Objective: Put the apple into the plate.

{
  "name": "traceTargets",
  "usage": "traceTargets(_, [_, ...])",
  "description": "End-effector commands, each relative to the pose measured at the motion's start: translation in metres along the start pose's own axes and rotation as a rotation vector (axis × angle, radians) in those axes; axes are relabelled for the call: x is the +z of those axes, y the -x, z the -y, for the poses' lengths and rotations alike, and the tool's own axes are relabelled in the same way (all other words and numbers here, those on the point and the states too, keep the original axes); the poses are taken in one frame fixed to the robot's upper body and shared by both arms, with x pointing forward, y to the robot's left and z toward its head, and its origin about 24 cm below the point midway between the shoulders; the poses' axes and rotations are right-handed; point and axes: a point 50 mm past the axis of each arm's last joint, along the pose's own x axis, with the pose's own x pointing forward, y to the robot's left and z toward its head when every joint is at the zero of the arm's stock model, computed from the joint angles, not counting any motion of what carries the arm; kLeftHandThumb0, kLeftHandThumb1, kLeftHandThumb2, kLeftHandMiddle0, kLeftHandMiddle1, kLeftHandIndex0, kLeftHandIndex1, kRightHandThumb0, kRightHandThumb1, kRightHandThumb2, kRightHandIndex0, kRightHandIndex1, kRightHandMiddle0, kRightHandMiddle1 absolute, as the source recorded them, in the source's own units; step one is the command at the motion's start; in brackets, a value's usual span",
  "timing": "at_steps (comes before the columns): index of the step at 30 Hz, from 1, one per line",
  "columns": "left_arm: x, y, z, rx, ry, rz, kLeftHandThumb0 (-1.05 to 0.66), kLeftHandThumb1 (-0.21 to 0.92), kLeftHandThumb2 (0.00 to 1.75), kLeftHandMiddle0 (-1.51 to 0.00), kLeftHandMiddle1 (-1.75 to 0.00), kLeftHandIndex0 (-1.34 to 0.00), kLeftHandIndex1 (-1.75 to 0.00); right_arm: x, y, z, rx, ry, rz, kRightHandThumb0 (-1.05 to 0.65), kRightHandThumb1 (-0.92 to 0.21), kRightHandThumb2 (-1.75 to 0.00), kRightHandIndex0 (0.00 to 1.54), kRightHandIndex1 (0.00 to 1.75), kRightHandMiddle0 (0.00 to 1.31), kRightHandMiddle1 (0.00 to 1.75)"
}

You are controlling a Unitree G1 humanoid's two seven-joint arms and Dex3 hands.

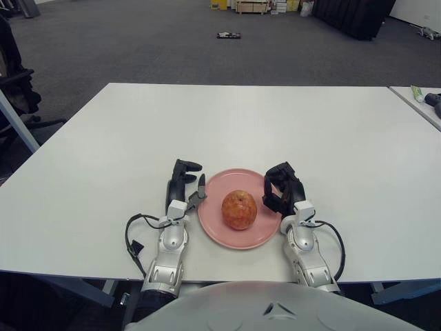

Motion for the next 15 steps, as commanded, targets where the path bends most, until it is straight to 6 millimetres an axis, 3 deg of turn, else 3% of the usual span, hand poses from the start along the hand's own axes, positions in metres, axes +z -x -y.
traceTargets(1, [-0.011, 0.006, 0.001, -0.037, -0.018, -0.075, -0.39, 0.65, 0.9, -0.72, -1.75, -0.36, -1.75, -0.001, 0.0, -0.015, -0.005, -0.066, -0.029, -0.39, -0.64, -0.91, 0.59, 1.56, 0.36, 1.75])
traceTargets(15, [-0.01, 0.006, 0.001, -0.096, 0.025, -0.111, -0.4, 0.62, 0.94, -0.74, -1.75, -0.38, -1.75, 0.001, 0.002, 0.0, -0.073, -0.087, -0.019, -0.39, -0.63, -0.93, 0.62, 1.49, 0.37, 1.75])
